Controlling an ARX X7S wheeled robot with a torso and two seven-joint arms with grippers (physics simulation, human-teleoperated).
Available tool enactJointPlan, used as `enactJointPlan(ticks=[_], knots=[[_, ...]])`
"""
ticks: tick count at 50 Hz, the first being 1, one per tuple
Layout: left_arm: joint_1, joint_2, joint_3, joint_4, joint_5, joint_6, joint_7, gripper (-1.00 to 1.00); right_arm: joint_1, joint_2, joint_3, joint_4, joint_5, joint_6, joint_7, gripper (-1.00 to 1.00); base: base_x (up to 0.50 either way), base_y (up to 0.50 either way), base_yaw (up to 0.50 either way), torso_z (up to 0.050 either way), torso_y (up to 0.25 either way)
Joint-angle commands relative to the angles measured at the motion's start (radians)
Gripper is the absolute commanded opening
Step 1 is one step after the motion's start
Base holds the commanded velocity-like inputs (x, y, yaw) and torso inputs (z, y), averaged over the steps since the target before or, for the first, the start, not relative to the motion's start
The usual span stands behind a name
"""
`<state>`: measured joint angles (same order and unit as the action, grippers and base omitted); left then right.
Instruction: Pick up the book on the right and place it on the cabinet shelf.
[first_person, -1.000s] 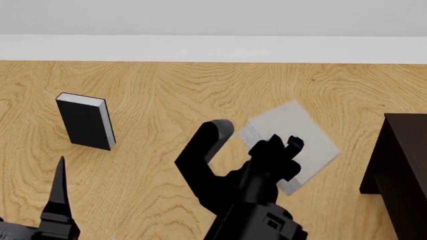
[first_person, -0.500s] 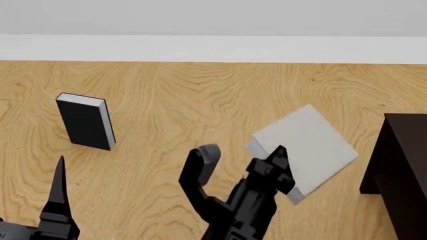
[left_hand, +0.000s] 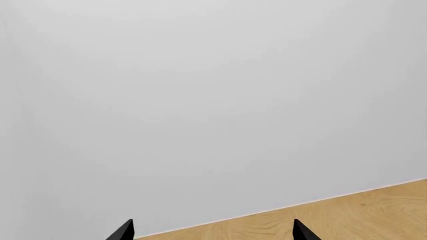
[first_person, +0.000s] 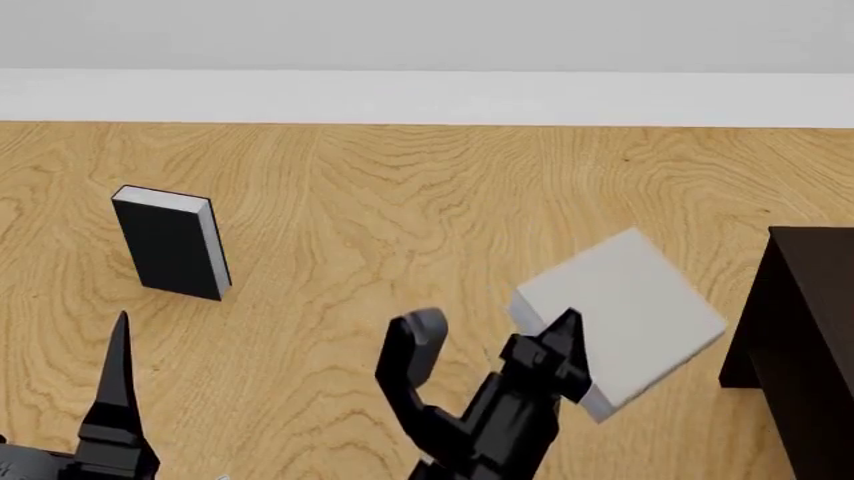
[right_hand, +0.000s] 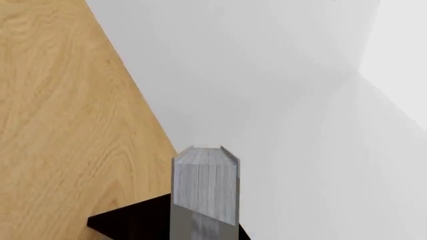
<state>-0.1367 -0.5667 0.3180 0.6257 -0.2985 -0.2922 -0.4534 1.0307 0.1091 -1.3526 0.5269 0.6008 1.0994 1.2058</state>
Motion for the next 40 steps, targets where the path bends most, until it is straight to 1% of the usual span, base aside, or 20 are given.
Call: enactJointPlan(ticks=[1, 8, 12, 25, 40], knots=[[-0.001, 0.000, 0.003, 0.002, -0.002, -0.003, -0.001, 1.00, -0.002, -0.032, -0.039, 0.087, -0.093, -0.008, -0.030, -1.00, 0.00, 0.00, 0.00, 0.000, 0.000], [0.000, -0.002, 0.000, 0.002, -0.004, 0.001, -0.001, 1.00, -0.014, -0.040, -0.030, 0.118, -0.095, -0.018, -0.023, -1.00, 0.00, 0.00, 0.00, 0.001, 0.001], [0.001, -0.003, 0.000, 0.004, -0.004, 0.000, -0.003, 1.00, -0.028, -0.065, -0.045, 0.197, -0.111, -0.066, -0.046, -1.00, 0.00, 0.00, 0.00, 0.000, 0.000], [-0.001, -0.003, 0.002, -0.001, -0.004, 0.002, -0.004, 1.00, -0.047, -0.094, -0.043, 0.313, -0.119, -0.124, -0.070, -1.00, 0.00, 0.00, 0.00, 0.000, 0.002], [-0.002, -0.004, 0.003, -0.007, -0.007, 0.005, -0.003, 1.00, -0.047, -0.090, -0.043, 0.343, -0.096, -0.087, -0.100, -1.00, 0.00, 0.00, 0.00, 0.001, 0.001]])
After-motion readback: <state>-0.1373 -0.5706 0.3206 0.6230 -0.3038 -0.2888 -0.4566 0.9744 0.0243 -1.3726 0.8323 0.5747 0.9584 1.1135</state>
